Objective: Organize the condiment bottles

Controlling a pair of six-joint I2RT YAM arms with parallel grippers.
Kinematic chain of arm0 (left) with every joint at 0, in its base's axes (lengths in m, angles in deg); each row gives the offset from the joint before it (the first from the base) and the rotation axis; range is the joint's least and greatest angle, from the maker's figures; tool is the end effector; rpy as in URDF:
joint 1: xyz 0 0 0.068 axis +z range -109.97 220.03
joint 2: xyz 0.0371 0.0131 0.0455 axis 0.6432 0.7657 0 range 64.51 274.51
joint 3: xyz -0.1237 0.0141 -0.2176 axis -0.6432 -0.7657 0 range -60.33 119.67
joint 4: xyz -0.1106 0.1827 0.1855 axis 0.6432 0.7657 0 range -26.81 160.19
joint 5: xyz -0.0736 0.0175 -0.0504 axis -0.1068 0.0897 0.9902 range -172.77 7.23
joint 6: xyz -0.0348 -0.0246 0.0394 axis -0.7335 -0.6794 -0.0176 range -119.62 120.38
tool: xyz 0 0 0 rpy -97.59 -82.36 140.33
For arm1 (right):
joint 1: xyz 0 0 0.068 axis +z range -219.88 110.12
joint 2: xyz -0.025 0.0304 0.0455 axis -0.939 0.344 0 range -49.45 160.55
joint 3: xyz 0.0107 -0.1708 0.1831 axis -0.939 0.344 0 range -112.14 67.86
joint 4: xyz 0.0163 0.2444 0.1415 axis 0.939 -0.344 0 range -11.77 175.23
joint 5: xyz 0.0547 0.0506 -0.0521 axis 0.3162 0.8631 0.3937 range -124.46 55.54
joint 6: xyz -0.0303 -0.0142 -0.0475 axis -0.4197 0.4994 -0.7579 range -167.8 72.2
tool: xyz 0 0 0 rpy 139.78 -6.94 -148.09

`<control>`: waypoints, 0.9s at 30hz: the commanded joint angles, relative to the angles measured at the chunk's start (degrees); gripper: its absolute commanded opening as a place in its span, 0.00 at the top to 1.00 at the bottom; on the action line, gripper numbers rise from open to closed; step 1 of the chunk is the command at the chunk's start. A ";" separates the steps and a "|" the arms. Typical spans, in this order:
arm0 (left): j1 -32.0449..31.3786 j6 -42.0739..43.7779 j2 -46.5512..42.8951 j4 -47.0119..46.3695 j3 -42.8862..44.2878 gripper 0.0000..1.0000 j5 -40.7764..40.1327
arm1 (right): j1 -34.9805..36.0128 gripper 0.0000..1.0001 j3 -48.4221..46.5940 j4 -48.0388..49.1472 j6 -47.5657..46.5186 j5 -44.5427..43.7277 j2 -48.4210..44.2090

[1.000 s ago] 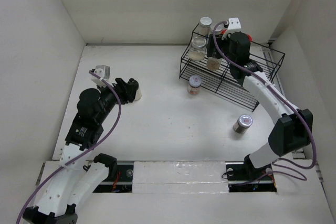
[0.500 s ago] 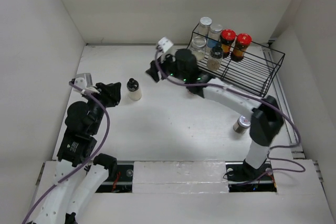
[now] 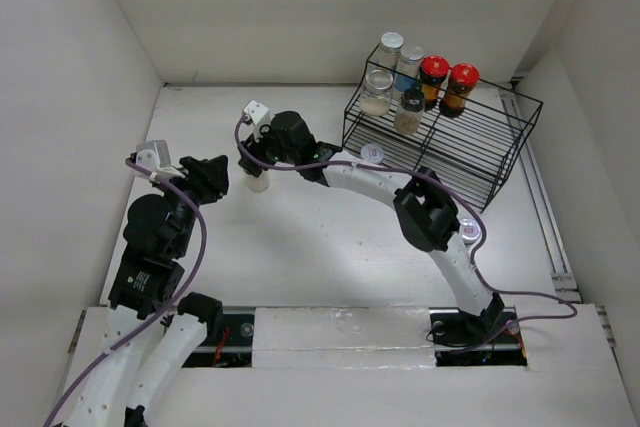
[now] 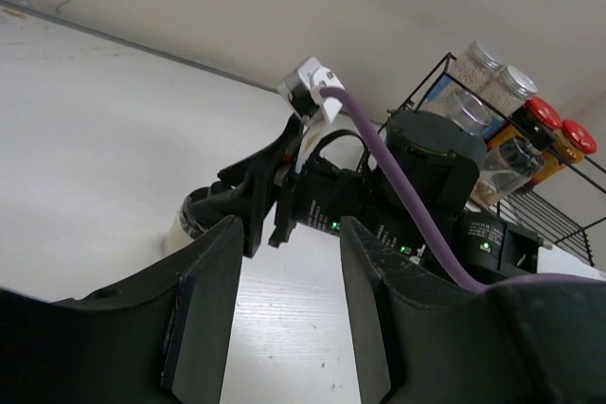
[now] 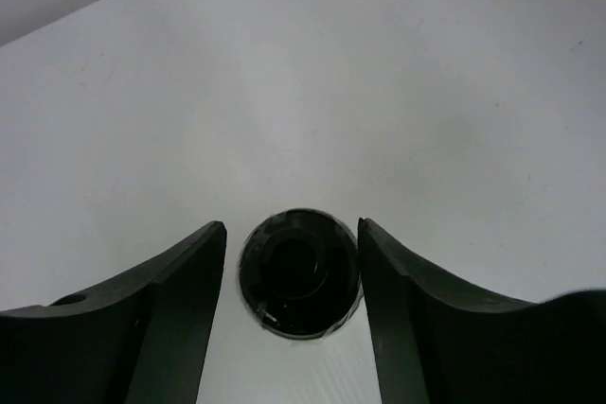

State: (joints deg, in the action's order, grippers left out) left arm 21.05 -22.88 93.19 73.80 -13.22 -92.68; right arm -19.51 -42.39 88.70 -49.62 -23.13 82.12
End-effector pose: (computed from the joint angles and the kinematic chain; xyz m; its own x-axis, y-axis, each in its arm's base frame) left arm 0.1512 -0.0445 0.3864 0.0552 -0.4304 -0.9010 0.1969 0.8893 -0.4127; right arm 0.3511 0.4368 0.2171 -0.1675 -0.2512 -0.9533 -0.8802 0.4736 0.0299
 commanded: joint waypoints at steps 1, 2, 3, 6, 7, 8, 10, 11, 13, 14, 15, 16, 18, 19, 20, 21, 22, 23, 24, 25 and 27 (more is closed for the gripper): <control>0.26 0.42 1.11 -1.30 -0.35 0.59 2.52 | 0.34 0.39 -4.34 1.90 -0.03 -2.36 1.93; 0.26 0.42 1.11 -1.30 -0.35 0.59 2.53 | 0.34 0.49 -4.35 1.90 -0.02 -2.89 2.55; 0.26 0.42 1.11 -1.30 -0.35 0.59 2.53 | 0.34 0.56 -4.87 1.90 -0.02 -2.90 2.55; 0.26 0.94 1.11 -1.30 -0.35 0.59 2.53 | 0.34 0.74 -4.35 2.69 1.21 -3.42 3.17; 0.26 0.94 1.11 -1.30 -0.35 0.59 2.53 | 0.34 0.74 -4.35 2.69 1.21 -3.42 3.17; 0.26 0.94 1.11 -1.30 -0.35 0.59 2.53 | 0.34 0.80 -3.31 3.38 1.21 -3.42 2.30; 0.26 0.94 1.11 -1.82 -0.35 0.59 2.53 | 0.34 0.91 -1.37 5.39 1.91 -3.42 0.10; 0.26 0.94 1.11 -1.82 -0.35 0.59 2.53 | 0.34 0.92 1.25 6.54 2.52 -3.42 -3.21; 0.26 0.94 1.11 -1.82 -0.35 0.59 2.53 | 0.34 0.94 4.33 8.74 3.05 -3.42 -9.79; 0.26 0.94 1.11 -1.82 -0.35 0.59 2.53 | 0.34 0.94 5.31 8.75 3.06 -3.42 -12.45; 0.26 0.94 1.11 -1.82 -0.35 0.59 2.53 | -0.27 0.94 6.36 9.45 3.06 -3.42 -15.17; 0.26 0.94 1.11 -1.82 -0.35 0.59 2.53 | -1.14 0.94 7.50 9.46 3.06 -3.42 -17.98; 0.26 0.94 1.11 -1.82 -0.35 0.59 2.53 | -2.37 0.94 10.66 10.33 3.06 -3.42 -26.31; 0.26 0.94 1.11 -1.82 -0.35 0.59 3.14 | -3.16 0.94 11.63 10.33 3.06 -4.73 -29.06; 0.26 0.94 1.63 -1.82 -0.35 0.59 3.14 | -5.09 0.94 12.69 9.29 3.06 -5.35 -31.70; 0.26 0.94 1.63 -1.82 -0.35 0.59 3.14 | -6.32 0.94 15.13 8.76 3.06 -5.88 -36.77; 0.26 0.94 1.64 -1.82 -0.35 0.59 3.14 | -7.73 0.94 16.29 7.97 3.06 -6.41 -39.08; 0.26 0.94 1.64 -1.82 -0.35 0.59 3.67 | -10.79 0.94 17.26 7.09 3.06 -7.54 -41.19; 0.26 0.94 2.24 -1.82 -0.35 0.59 3.67 | -12.56 0.94 18.75 4.73 3.06 -8.42 -43.04; 0.26 0.94 2.25 -1.82 -0.35 0.59 4.19 | -14.40 0.94 19.55 3.58 3.58 -9.30 -46.54; 0.26 0.94 2.25 -1.82 -0.35 0.59 4.20 | -20.36 0.94 21.39 1.47 4.54 -9.93 -49.81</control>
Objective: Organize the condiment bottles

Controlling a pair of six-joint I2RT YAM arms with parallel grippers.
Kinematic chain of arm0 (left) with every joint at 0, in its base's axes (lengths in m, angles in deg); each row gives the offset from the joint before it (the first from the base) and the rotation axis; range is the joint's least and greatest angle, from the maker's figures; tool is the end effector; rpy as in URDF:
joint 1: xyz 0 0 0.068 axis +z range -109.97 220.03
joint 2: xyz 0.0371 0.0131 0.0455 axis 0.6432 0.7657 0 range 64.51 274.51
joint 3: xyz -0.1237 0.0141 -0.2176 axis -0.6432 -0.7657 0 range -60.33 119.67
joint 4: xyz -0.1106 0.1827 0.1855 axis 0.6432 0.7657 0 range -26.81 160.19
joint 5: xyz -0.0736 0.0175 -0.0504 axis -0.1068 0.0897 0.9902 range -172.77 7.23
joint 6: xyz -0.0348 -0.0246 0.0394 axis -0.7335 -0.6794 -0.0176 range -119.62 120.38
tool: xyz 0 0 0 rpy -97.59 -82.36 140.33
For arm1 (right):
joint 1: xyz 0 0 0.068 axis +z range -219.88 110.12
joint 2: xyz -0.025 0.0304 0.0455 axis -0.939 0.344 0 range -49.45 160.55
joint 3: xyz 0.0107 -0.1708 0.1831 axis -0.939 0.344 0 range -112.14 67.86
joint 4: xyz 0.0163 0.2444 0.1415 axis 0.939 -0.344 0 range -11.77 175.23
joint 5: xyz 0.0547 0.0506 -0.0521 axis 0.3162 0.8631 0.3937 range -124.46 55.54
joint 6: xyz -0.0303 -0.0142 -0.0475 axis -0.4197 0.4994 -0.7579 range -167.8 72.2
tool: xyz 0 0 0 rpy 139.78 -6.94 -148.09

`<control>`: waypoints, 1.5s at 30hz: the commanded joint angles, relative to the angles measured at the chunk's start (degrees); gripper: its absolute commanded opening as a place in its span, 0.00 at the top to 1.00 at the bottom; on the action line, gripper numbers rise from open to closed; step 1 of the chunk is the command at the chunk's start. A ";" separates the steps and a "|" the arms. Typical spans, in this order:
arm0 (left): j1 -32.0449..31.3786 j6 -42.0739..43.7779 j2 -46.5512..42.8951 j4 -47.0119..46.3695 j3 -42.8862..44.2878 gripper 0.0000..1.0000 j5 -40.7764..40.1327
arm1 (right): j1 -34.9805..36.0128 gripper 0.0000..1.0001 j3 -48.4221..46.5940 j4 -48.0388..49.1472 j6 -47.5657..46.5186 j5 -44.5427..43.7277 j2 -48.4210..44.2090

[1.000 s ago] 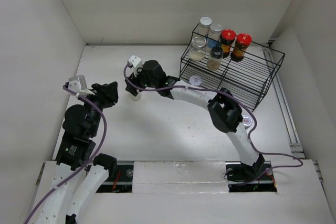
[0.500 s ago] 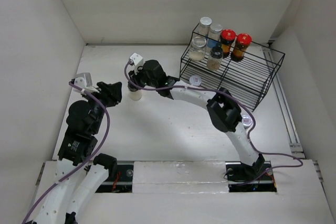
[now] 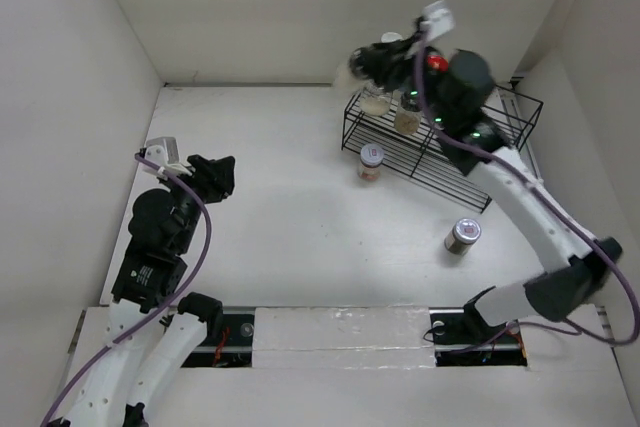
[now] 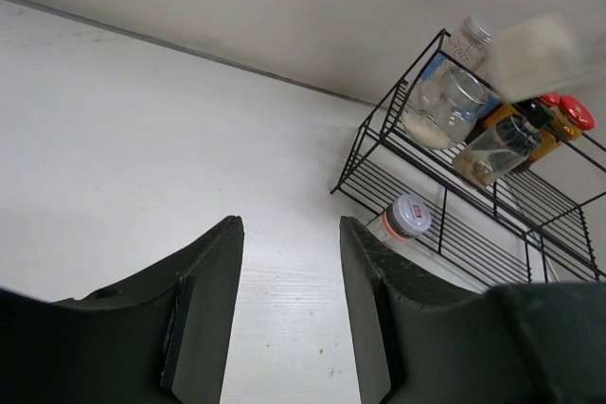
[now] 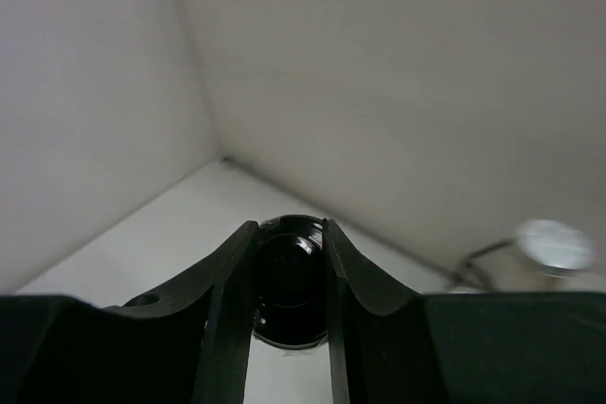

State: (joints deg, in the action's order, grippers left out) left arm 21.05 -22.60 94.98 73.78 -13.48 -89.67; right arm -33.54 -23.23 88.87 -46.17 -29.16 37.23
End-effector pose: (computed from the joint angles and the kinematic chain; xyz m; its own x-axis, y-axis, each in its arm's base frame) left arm 0.1594 -0.0496 0.3804 0.0057 -0.4118 -0.9112 0.2303 0.8873 -0.3996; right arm 0.3060 0.2298 0.4506 0.0940 0.1042 -0.9901 -0.6666 0.7452 0.0151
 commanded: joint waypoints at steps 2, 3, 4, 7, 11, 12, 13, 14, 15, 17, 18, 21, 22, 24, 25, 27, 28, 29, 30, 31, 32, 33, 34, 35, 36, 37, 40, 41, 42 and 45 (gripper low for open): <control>0.26 0.66 0.46 -1.80 -0.09 0.59 1.18 | -10.13 0.94 5.47 0.76 2.23 -3.89 -9.67; 0.26 0.66 1.07 -1.80 -0.09 0.59 1.18 | -13.37 0.94 6.53 0.76 2.24 -4.68 -11.07; 0.26 0.66 1.07 -1.80 -0.09 0.59 1.18 | -14.96 0.94 8.28 0.23 2.24 -5.29 -12.39; 0.26 0.66 1.07 -1.80 -0.09 0.59 1.18 | -20.23 0.94 10.49 -1.61 3.47 -6.70 -17.05; 0.26 0.66 1.69 -1.80 -0.09 0.59 1.18 | -24.73 0.94 12.95 -4.51 3.47 -9.26 -19.00; 0.26 0.66 1.69 -1.80 -0.09 0.59 1.18 | -25.34 0.94 14.17 -5.13 3.99 -9.26 -19.00; 0.26 0.66 2.30 -1.80 -0.09 0.59 1.71 | -25.87 0.94 14.97 -5.13 4.00 -9.26 -19.00; 0.26 0.66 2.30 -1.80 -0.09 0.59 1.71 | -26.57 0.94 15.58 -4.52 4.52 -9.26 -19.00; 0.26 0.66 2.30 -1.80 -0.09 0.59 1.71 | -26.58 0.94 16.20 -4.52 4.52 -9.26 -17.95; 0.26 0.66 2.30 -2.32 -0.09 0.59 2.23 | -27.20 0.94 16.73 -4.52 4.52 -9.26 -16.54; 0.26 0.66 2.83 -2.33 -0.09 0.59 2.24 | -27.81 0.94 16.73 -3.82 4.52 -9.26 -15.84; 0.26 0.66 2.83 -2.33 -0.09 0.59 2.24 | -27.81 0.94 17.26 -1.81 4.52 -10.57 -12.77; 0.26 0.66 2.83 -2.33 -0.09 0.59 2.24 | -27.81 0.94 17.78 -0.75 4.52 -10.57 -10.93; 0.26 0.66 2.30 -2.33 -0.09 0.59 2.24 | -27.81 0.95 17.79 -0.74 4.00 -11.10 -9.25; 0.26 0.66 2.30 -2.33 -0.09 0.59 2.24 | -27.81 0.95 17.79 0.83 4.00 -11.10 -8.63; 0.26 0.66 2.30 -2.33 -0.09 0.59 2.24 | -27.81 0.95 18.75 3.65 4.52 -11.10 -6.52; 0.26 0.66 2.30 -2.33 -0.09 0.59 2.24 | -27.81 0.95 18.75 3.66 4.52 -11.10 -5.82; 0.26 0.66 2.30 -2.33 -0.09 0.59 2.24 | -27.81 0.95 18.75 3.66 4.52 -11.10 -4.77; 0.26 0.66 2.30 -2.33 -0.09 0.59 2.24 | -27.81 0.93 18.75 3.66 5.05 -11.10 -4.76; 0.26 0.66 2.30 -2.33 -0.09 0.59 2.24 | -27.81 0.90 18.75 3.66 5.05 -10.58 -4.15; 0.26 0.66 2.30 -2.33 -0.09 0.59 2.24 | -27.81 0.87 19.28 4.61 5.05 -9.96 -4.14; 0.26 0.66 2.30 -2.33 -0.09 0.59 2.24 | -27.81 0.75 19.28 4.62 5.57 -9.26 -3.45; 0.26 0.66 2.30 -2.33 -0.09 0.59 2.24 | -27.81 0.66 19.28 4.62 5.58 -8.65 -3.44; 0.26 0.66 2.30 -2.33 -0.09 0.59 2.24 | -27.29 0.56 19.28 4.62 5.58 -8.64 -3.44; 0.26 0.66 2.30 -2.33 -0.09 0.59 2.85 | -27.28 0.40 19.28 4.62 6.10 -8.64 -4.14; 0.26 0.66 2.30 -2.33 -0.09 0.59 2.85 | -27.28 0.34 19.28 4.01 6.11 -9.42 -4.75; 0.26 0.66 2.83 -2.33 -0.09 0.59 2.85 | -26.24 0.16 18.06 1.55 6.11 -12.50 -7.82; 0.26 0.66 2.83 -2.33 -0.09 0.59 2.85 | -26.23 0.14 18.05 0.85 6.11 -13.81 -8.97; 0.26 0.66 2.83 -2.33 -0.09 0.59 2.85 | -25.10 0.14 18.05 0.32 6.63 -14.35 -10.20; 0.26 0.66 2.31 -2.33 -0.09 0.59 2.85 | -21.16 0.24 22.87 0.32 7.16 -16.89 -16.08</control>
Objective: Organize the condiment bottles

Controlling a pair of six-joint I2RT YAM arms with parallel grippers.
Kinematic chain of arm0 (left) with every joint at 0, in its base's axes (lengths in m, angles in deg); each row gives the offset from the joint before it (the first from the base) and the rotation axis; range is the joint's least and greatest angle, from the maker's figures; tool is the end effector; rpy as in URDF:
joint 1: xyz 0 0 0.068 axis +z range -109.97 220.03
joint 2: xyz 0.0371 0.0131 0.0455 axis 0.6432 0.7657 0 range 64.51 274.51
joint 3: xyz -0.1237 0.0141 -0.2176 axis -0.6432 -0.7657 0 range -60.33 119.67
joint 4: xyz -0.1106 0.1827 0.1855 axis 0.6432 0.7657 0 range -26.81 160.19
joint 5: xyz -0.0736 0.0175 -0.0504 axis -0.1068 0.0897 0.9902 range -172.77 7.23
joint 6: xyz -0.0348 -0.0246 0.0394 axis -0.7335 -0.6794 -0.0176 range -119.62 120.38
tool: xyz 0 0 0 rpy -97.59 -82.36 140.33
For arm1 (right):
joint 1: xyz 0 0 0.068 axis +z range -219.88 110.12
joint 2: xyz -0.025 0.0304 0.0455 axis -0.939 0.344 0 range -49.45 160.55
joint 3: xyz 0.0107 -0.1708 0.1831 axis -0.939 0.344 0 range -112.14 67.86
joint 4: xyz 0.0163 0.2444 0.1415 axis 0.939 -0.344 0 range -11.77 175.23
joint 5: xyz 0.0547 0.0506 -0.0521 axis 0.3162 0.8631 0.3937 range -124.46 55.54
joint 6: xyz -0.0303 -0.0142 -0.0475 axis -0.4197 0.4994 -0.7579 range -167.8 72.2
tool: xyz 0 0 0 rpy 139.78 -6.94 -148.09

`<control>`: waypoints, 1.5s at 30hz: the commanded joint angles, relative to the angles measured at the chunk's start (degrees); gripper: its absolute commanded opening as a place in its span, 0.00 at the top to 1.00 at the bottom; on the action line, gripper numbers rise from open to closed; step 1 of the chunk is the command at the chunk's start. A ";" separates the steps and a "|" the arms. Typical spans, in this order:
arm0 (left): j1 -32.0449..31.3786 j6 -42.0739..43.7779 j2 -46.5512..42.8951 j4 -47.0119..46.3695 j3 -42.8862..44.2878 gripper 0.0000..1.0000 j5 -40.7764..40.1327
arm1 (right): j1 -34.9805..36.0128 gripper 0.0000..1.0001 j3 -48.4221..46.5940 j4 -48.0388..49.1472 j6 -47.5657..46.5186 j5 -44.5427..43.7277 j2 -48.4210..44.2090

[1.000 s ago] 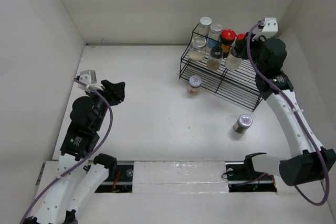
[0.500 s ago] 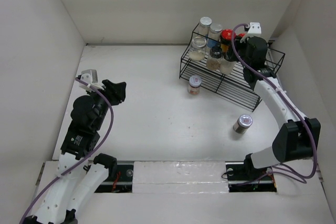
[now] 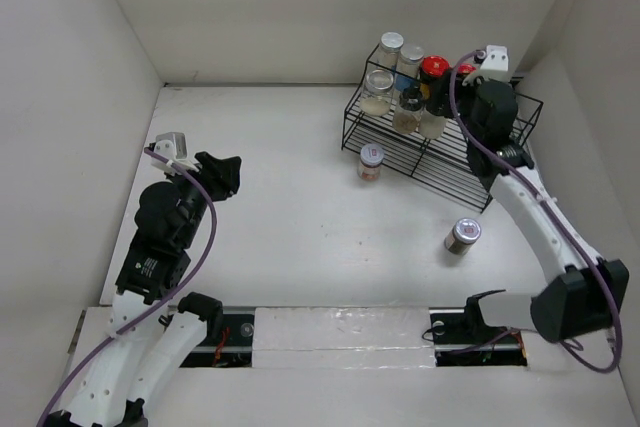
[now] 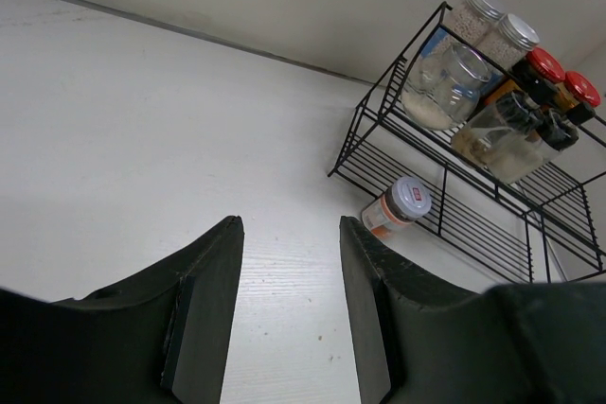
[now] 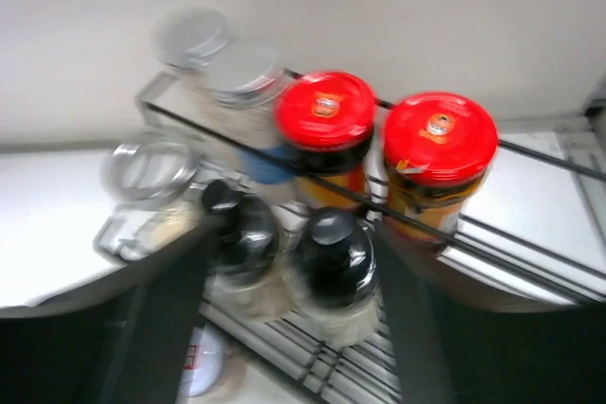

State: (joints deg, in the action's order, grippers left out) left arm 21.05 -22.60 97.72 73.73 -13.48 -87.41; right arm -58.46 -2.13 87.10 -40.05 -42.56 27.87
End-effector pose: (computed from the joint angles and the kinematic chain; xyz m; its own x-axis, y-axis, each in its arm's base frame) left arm 0.1709 -0.0553 0.3732 -0.0499 -0.3944 -0.9176 0.2480 0.8851 -0.3939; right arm 0.3491 0.0645 0.3629 -0.1002 0.1159 -0.9882 -0.0454 0.9916 0.1209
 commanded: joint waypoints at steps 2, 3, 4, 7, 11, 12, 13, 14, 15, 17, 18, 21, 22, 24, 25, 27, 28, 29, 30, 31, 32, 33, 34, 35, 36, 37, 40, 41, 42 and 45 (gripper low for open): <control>0.26 0.66 -0.43 -2.28 -0.09 0.59 0.60 | 6.50 0.64 7.84 3.40 2.96 -3.50 -10.86; 0.26 0.66 -0.43 -2.28 -0.09 0.59 0.60 | 7.99 0.77 9.95 3.93 3.50 -3.50 -11.83; 0.26 0.66 -0.43 -2.28 -0.09 0.59 0.60 | 11.22 0.85 11.88 4.45 3.50 -3.50 -12.54; 0.26 0.66 -0.43 -2.28 -0.09 0.59 1.13 | 17.47 0.78 17.34 4.99 4.12 -4.03 -11.85; 0.26 0.66 -0.43 -2.28 -0.09 0.59 1.13 | 20.83 0.27 20.34 4.99 5.44 -5.09 -5.53; 0.26 0.66 -0.43 -2.28 -0.09 0.59 1.13 | 21.62 0.18 20.34 4.99 5.96 -5.09 -2.12; 0.26 0.66 -0.43 -2.28 -0.09 0.59 1.13 | 21.63 0.15 20.34 5.60 5.96 -5.09 -0.26; 0.26 0.66 -0.43 -2.28 -0.09 0.59 1.13 | 22.15 0.14 19.38 5.60 5.96 -5.09 1.50; 0.26 0.66 -0.43 -2.28 -0.09 0.59 1.13 | 22.15 0.14 17.63 5.60 5.96 -5.09 4.74; 0.26 0.66 -0.43 -2.28 -0.09 0.59 1.13 | 22.15 0.13 16.39 6.39 5.96 -6.56 7.83; 0.26 0.66 -0.43 -2.28 -0.09 0.59 1.13 | 22.15 0.12 15.60 6.39 5.96 -7.19 9.41; 0.26 0.66 -0.43 -2.28 -0.09 0.59 1.13 | 21.46 0.10 12.26 6.39 5.96 -7.90 15.39; 0.26 0.66 -0.43 -2.28 -0.09 0.59 1.13 | 21.45 0.10 11.03 7.18 5.96 -7.90 16.71; 0.26 0.66 -0.43 -2.28 -0.09 0.59 1.13 | 21.45 0.10 9.97 7.80 6.49 -9.99 20.05; 0.26 0.66 -0.43 -2.28 -0.09 0.59 1.13 | 21.45 0.10 9.36 8.93 6.49 -10.62 20.93; 0.26 0.66 -0.43 -2.81 -0.09 0.59 1.13 | 21.45 0.10 8.83 11.13 6.49 -12.46 22.96; 0.26 1.18 0.09 -2.81 -0.09 0.59 1.13 | 21.97 0.10 8.83 11.75 6.49 -12.99 23.66; 0.26 1.19 0.10 -2.81 -0.09 0.59 1.13 | 21.98 0.10 8.04 12.89 6.49 -13.69 25.41; 0.26 1.19 0.10 -2.81 -0.09 0.59 1.13 | 21.98 0.12 7.16 13.51 6.49 -14.66 26.38; 0.26 1.19 0.10 -2.81 -0.09 0.59 1.13 | 22.59 0.13 6.55 13.51 6.49 -16.23 27.18; 0.26 1.19 0.10 -2.81 -0.09 0.59 1.13 | 22.59 0.13 6.02 13.51 6.49 -17.20 27.88; 0.26 1.19 0.10 -2.81 -0.09 0.59 1.13 | 23.29 0.15 6.01 14.64 6.49 -18.43 28.41; 0.26 1.19 0.10 -2.81 -0.09 0.59 1.13 | 23.99 0.15 6.01 16.05 6.49 -19.84 29.28; 0.26 1.19 0.10 -2.81 -0.09 0.59 1.74 | 24.52 0.15 6.01 16.06 6.49 -20.72 29.29; 0.26 1.19 0.10 -2.81 -0.09 0.59 1.74 | 24.53 0.15 6.01 17.80 6.49 -21.86 30.68; 0.26 1.19 0.10 -2.81 -0.09 0.59 1.74 | 25.40 0.15 6.01 17.82 6.49 -22.83 31.22; 0.26 1.19 0.10 -3.34 -0.09 0.59 2.27 | 26.02 0.35 5.49 19.57 6.49 -24.07 31.84; 0.26 1.19 0.10 -3.34 -0.09 0.59 2.88 | 26.72 0.44 6.44 20.62 6.49 -24.07 31.84; 0.26 1.19 0.10 -3.34 -0.09 0.59 2.89 | 27.51 0.49 6.97 21.33 6.49 -24.07 31.84; 0.26 1.19 0.10 -3.34 -0.09 0.59 2.28 | 29.79 0.58 9.87 21.33 4.73 -25.91 25.71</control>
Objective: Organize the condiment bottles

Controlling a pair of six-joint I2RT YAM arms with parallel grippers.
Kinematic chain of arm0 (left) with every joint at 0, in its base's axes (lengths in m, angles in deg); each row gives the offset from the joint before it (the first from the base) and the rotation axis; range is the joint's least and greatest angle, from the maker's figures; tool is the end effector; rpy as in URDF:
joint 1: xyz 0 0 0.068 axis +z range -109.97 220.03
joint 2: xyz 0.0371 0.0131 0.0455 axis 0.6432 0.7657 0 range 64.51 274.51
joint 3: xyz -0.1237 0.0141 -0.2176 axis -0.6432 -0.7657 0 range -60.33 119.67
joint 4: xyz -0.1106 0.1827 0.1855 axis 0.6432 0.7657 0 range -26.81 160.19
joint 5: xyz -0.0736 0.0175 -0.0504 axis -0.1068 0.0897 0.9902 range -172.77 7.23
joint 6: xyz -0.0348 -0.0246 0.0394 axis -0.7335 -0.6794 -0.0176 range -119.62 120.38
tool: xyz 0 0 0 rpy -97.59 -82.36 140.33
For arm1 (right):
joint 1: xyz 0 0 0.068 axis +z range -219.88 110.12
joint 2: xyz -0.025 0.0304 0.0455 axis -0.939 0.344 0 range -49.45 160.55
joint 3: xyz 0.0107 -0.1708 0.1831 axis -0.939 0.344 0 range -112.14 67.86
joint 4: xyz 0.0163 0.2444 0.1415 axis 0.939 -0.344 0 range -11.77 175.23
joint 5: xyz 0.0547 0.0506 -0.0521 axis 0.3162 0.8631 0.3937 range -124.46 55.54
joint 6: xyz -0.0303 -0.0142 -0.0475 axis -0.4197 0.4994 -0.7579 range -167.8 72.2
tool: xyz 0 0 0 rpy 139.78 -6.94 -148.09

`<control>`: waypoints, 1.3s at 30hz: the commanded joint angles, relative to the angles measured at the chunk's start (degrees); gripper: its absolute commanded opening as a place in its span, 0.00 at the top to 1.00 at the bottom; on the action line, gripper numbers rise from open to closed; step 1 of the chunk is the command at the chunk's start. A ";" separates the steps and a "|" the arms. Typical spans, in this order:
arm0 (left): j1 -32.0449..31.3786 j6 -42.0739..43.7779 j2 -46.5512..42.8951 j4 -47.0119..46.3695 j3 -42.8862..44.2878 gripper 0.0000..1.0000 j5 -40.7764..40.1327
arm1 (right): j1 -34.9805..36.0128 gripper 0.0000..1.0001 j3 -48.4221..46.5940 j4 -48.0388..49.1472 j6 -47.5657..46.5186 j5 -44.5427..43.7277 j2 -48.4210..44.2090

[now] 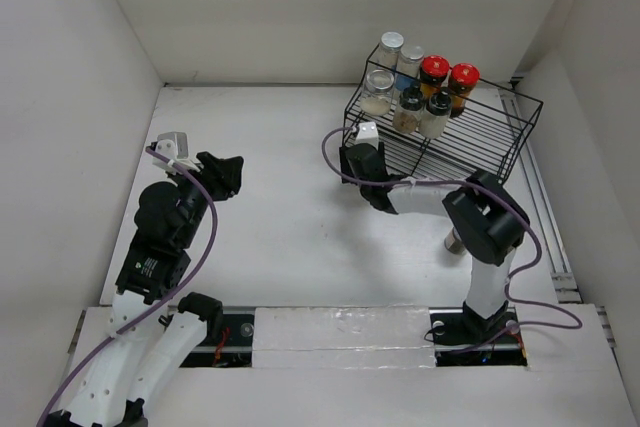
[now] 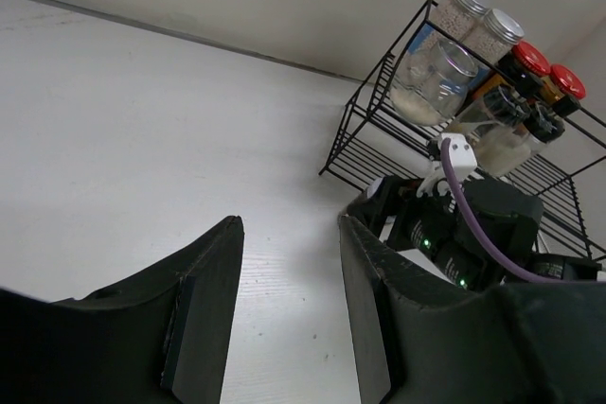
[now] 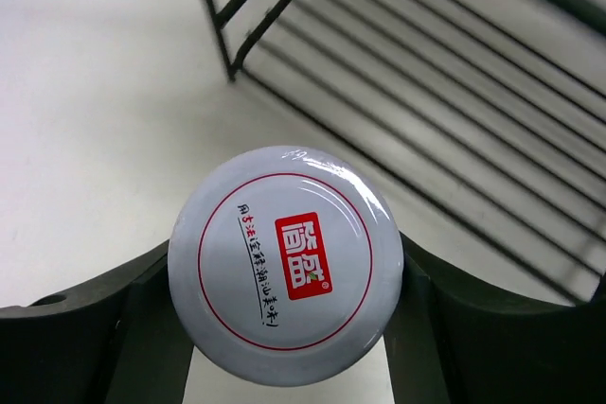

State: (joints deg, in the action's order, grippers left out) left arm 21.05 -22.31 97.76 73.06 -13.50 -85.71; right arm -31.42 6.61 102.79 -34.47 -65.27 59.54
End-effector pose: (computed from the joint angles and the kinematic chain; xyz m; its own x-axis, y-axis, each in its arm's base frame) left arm 0.1707 -0.0565 0.3743 -0.0504 -0.3901 -0.9194 0.2785 0.8786 -0.3880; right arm 0.3403 0.2430 0.1283 -0.4262 -0.0857 -0.9005 -0.0917 0.9945 -0.0513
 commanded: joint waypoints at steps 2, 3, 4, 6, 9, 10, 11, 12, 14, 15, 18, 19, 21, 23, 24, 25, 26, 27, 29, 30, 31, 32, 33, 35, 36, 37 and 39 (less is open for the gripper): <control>0.26 0.90 0.06 -2.14 -0.07 0.59 0.57 | 4.43 0.58 3.23 2.84 -2.41 -1.28 -14.45; 0.26 0.90 0.06 -2.13 -0.07 0.59 0.57 | 4.43 0.60 3.77 1.87 -2.95 0.82 -17.90; 0.26 0.90 -0.47 -2.13 -0.07 0.59 0.57 | 5.04 0.60 3.77 0.64 -2.95 1.88 -21.42; 0.26 0.90 -0.47 -2.66 -0.07 0.59 1.09 | 4.53 0.60 4.30 -3.92 -3.74 2.77 -31.87; 0.26 0.90 0.06 -2.66 -0.07 0.59 1.71 | -0.56 0.60 5.00 -7.89 -4.27 6.54 -43.72; 0.26 0.90 0.06 -2.66 -0.07 0.59 1.71 | -2.32 0.60 5.00 -9.11 -4.27 6.55 -46.12; 0.26 0.90 -0.55 -2.66 -0.07 0.59 1.71 | -5.55 0.60 5.00 -10.52 -3.57 6.55 -48.24; 0.26 0.90 -0.56 -2.66 -0.07 0.59 1.19 | -7.15 0.60 5.61 -12.10 -3.04 5.85 -51.65; 0.26 0.90 -0.56 -2.66 -0.07 0.59 1.18 | -10.49 0.60 6.40 -12.11 -3.04 5.85 -53.44; 0.26 0.90 -0.56 -2.66 -0.07 0.59 1.18 | -14.16 0.60 6.41 -13.68 -3.04 5.85 -53.44; 0.26 0.90 -0.56 -2.66 -0.07 0.59 1.18 | -20.94 0.60 6.41 -15.80 -0.93 5.85 -53.44; 0.26 0.90 -0.56 -2.66 -0.07 0.59 1.18 | -22.53 0.60 6.93 -15.80 -0.15 6.72 -52.05; 0.26 0.90 -0.56 -2.66 -0.07 0.59 1.70 | -25.70 0.60 6.94 -15.28 0.56 9.78 -49.94; 0.26 0.90 -0.56 -2.66 -0.07 0.59 1.71 | -29.04 0.60 6.94 -15.28 2.14 12.08 -46.78; 0.26 0.90 -0.56 -2.66 -0.07 0.59 1.71 | -29.05 0.60 6.94 -15.28 2.15 12.87 -45.89; 0.26 0.90 -0.04 -2.66 -0.07 0.59 1.71 | -29.66 0.60 6.94 -13.36 2.15 12.88 -44.75; 0.26 0.90 -0.03 -2.66 -0.07 0.59 1.71 | -29.67 0.60 6.33 -13.34 2.15 12.88 -42.48; 0.26 0.90 -0.03 -2.14 -0.07 0.59 1.71 | -29.67 0.60 5.71 -13.34 2.15 12.88 -41.50; 0.26 0.90 -0.56 -2.13 -0.07 0.59 1.09 | -29.67 0.58 5.71 -13.34 2.15 12.88 -40.09; 0.26 0.90 -0.56 -2.13 -0.07 0.59 1.09 | -29.67 0.54 5.71 -13.34 2.15 12.88 -38.78; 0.26 0.90 -0.56 -2.13 -0.07 0.59 1.09 | -29.67 0.51 5.71 -13.34 2.15 12.88 -38.16; 0.26 0.90 -0.56 -2.13 -0.07 0.59 1.09 | -29.15 0.45 5.71 -13.34 2.15 11.66 -37.63; 0.26 0.90 -0.56 -2.13 -0.07 0.59 1.09 | -29.14 0.39 6.23 -13.34 2.15 11.65 -37.62; 0.26 0.90 -0.56 -2.13 -0.07 0.59 1.09 | -29.14 0.19 6.23 -13.87 2.15 11.65 -37.01; 0.26 0.90 -0.56 -2.13 -0.07 0.59 1.09 | -28.53 0.13 6.84 -13.87 2.15 11.04 -37.79; 0.26 0.90 -0.56 -2.13 -0.07 0.59 1.09 | -28.53 0.03 6.85 -14.39 2.15 11.03 -39.02; 0.26 0.90 -0.56 -2.13 -0.07 0.59 1.62 | -28.00 0.00 6.24 -16.58 2.15 8.23 -40.95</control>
State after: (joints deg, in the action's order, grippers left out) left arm 21.05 -22.18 97.65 72.88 -13.50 -84.70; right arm -60.36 14.41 83.87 -32.79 -54.17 22.36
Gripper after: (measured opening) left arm 0.408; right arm 0.992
